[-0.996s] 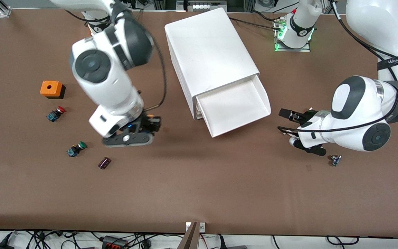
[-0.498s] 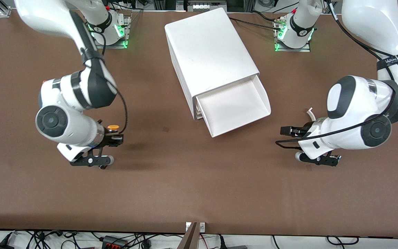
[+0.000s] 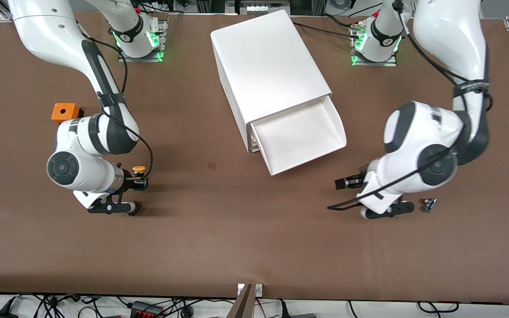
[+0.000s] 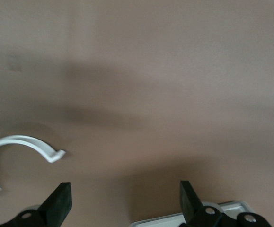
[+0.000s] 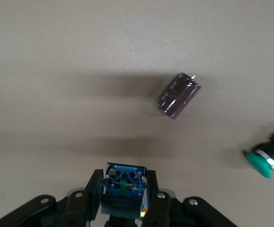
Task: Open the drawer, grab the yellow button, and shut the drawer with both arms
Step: 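Carry the button with the right gripper while the left gripper nears the drawer, then set the button on the table while the left gripper pushes the drawer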
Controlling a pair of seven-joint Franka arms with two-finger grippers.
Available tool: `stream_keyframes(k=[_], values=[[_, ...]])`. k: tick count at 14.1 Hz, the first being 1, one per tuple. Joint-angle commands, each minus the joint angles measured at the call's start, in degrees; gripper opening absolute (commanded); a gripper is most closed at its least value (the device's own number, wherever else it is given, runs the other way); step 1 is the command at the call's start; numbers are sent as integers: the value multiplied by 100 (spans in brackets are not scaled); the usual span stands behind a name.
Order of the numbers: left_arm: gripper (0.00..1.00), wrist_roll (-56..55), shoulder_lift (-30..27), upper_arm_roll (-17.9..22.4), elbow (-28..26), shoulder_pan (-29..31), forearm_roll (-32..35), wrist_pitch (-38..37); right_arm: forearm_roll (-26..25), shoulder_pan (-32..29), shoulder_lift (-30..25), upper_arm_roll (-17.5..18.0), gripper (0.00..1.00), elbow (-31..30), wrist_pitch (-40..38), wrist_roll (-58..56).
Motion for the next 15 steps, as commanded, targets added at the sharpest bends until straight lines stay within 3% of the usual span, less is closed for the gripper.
stream_keyframes(k=[1, 4, 8, 10, 15], values=[[100, -738, 54, 37, -264, -399, 173, 468, 96, 25, -604, 97, 0, -1208, 953, -83], [100, -951, -25, 28, -521, -541, 191, 558, 96, 236, -658, 97, 0, -2019, 2220, -83], [100, -1382, -525, 11, -1310, -857, 173, 584, 96, 255, -588, 88, 0, -2091, 2443, -30], [100, -1391, -867, -77, -1775, -858, 120, 628, 105, 220, -596, 88, 99, -2047, 2425, 23], [100, -1618, -1291, -436, -2410, -858, 85, 786, 105, 202, -842, 80, 100, -1767, 1883, -21]])
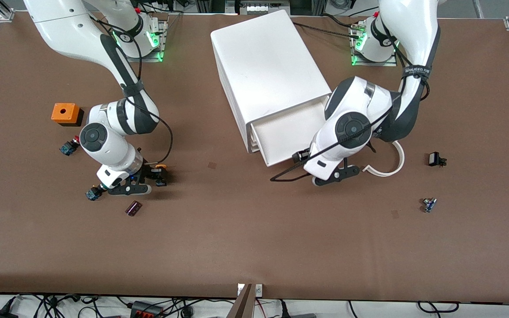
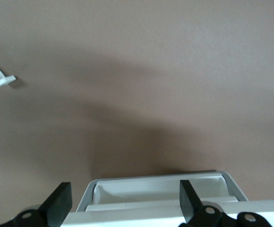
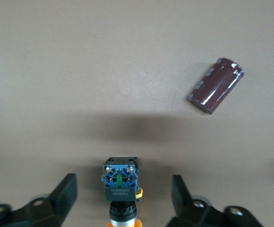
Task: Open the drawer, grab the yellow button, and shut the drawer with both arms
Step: 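Set the button on the table while the left gripper pushes the drawer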
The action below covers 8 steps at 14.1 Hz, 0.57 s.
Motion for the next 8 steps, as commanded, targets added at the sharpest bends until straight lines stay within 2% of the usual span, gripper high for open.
stream_keyframes(k=[1, 4, 8], values=[[100, -396, -393, -275, -624, 18, 40, 198, 78, -39, -285, 1, 100, 326, -801, -34], [100, -547, -428, -424, -747, 26, 40, 225, 69, -100, -320, -43, 100, 1204, -2251, -34], [100, -880, -463, -582, -817, 9, -65, 251, 52, -319, -390, -43, 100, 1996, -3412, -113]])
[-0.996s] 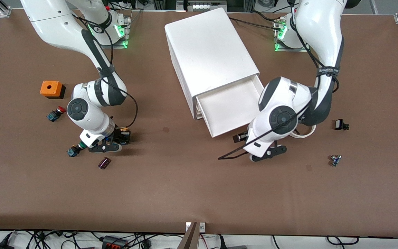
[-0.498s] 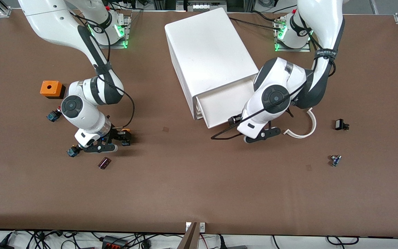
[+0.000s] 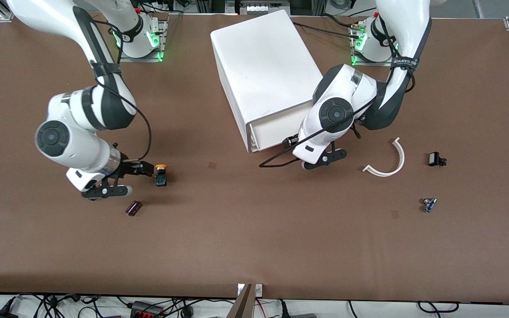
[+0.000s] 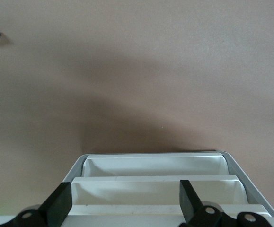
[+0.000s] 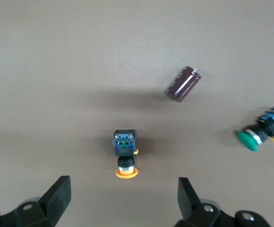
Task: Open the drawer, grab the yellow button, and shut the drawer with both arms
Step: 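Set the button on the table while the left gripper pushes the drawer, then push the drawer shut with the left gripper while the right gripper withdraws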
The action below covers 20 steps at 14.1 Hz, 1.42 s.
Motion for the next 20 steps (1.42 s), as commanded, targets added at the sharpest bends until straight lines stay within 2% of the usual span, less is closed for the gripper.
stream_keyframes(k=[1, 4, 6, 8, 10, 15, 17, 20], values=[[100, -283, -266, -300, -340, 55, -78, 101, 51, -223, 0, 32, 100, 599, -800, -115], [100, -362, -336, -336, -454, 29, -79, 119, -19, -346, -122, -29, 100, 1074, -1354, -106], [100, -362, -336, -398, -463, -6, -79, 102, -37, -364, -237, -292, 100, 1233, -1583, -141], [100, -485, -345, -626, -490, 82, -87, 102, -11, -364, -325, -520, 100, 1391, -1864, -194], [100, -573, -345, -679, -498, 64, -79, 102, 51, -469, -342, -653, 100, 1724, -2162, -220], [100, -573, -415, -732, -534, 82, -79, 49, 16, -830, -685, -645, 100, 1990, -2664, -256], [100, -573, -415, -732, -525, 73, -79, 31, 42, -1250, -860, -522, 100, 1999, -2709, -360], [100, -468, -407, -715, -429, 196, 0, 49, 34, -1559, -984, -329, 100, 1972, -2692, -757]])
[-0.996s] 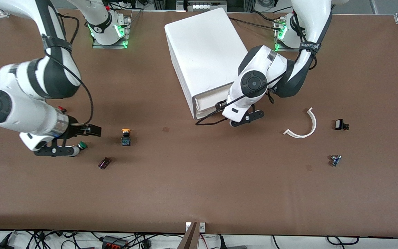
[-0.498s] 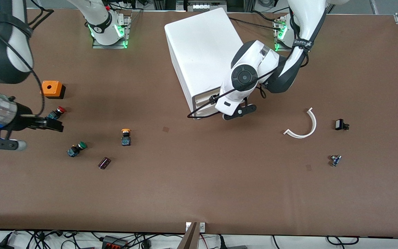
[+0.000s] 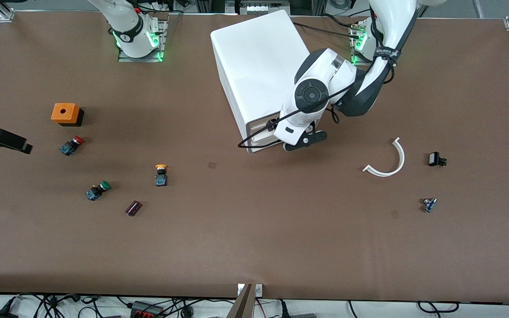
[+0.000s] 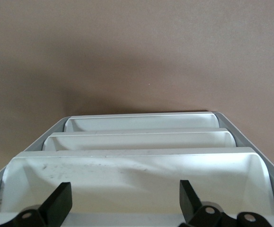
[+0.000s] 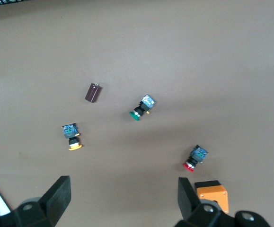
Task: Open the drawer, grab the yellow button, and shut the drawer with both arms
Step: 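Push the drawer shut with the left gripper while the right gripper withdraws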
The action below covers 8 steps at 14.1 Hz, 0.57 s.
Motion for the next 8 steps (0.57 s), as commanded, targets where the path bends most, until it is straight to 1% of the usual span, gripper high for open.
stream_keyframes(k=[1, 4, 6, 8], values=[[100, 97, -199, -40, -70, 214, 53, 27, 6, -234, -161, 249, 100, -36, -115, -143], [100, 658, -190, 4, 264, 390, 518, -95, -47, -172, -380, 249, 100, -307, -195, -38], [100, 1123, -190, 4, 589, 671, 957, -394, -161, -172, -626, 249, 100, -746, 33, -38], [100, 1790, -190, 4, 957, 969, 1239, -753, -231, -172, -898, 258, 100, -1151, 200, -46]])
